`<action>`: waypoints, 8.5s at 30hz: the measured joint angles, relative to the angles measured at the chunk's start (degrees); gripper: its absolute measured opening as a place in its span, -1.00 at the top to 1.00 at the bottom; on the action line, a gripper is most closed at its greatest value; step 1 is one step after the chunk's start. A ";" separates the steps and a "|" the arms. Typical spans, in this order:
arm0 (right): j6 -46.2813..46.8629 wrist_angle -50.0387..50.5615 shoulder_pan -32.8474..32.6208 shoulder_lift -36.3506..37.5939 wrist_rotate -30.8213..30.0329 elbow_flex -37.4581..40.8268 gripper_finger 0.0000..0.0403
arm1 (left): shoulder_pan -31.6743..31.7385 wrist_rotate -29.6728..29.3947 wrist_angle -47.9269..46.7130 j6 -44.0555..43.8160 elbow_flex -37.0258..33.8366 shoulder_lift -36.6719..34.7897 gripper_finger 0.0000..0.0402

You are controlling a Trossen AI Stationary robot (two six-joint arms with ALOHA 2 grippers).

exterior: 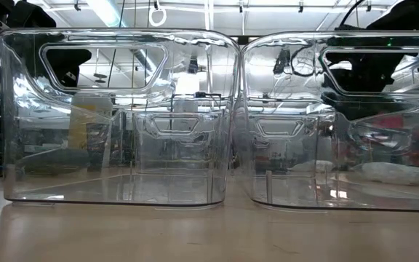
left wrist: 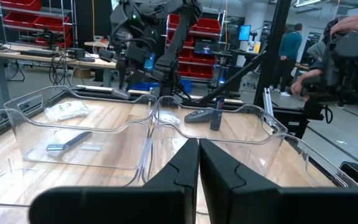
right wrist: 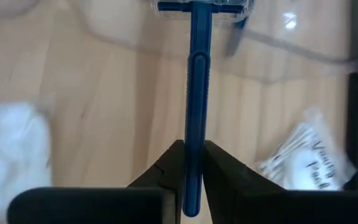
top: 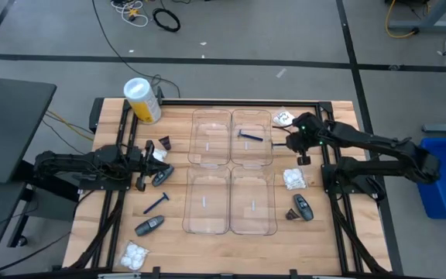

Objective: Pick & Place Travel size toiletries
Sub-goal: Put the right razor into the top right transparent bin, then put the cotton pack into the bottom right transparent bin

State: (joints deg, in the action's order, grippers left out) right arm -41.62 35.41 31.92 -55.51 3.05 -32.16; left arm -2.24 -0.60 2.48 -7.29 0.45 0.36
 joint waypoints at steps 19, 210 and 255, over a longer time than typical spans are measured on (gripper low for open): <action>4.65 -8.93 0.00 0.49 0.03 -4.66 0.75 | 0.00 0.00 0.00 -0.02 0.02 0.00 0.89; 20.62 -33.74 -7.33 1.85 7.85 -2.89 0.98 | 0.01 0.00 0.00 -0.02 0.02 0.01 0.89; 23.39 -2.47 -25.19 16.73 9.51 -2.89 0.98 | 0.02 -0.02 0.00 0.00 0.02 0.00 0.89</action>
State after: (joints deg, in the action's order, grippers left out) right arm -18.23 32.94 6.74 -38.79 12.56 -35.05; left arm -2.22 -0.62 2.48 -7.29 0.47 0.36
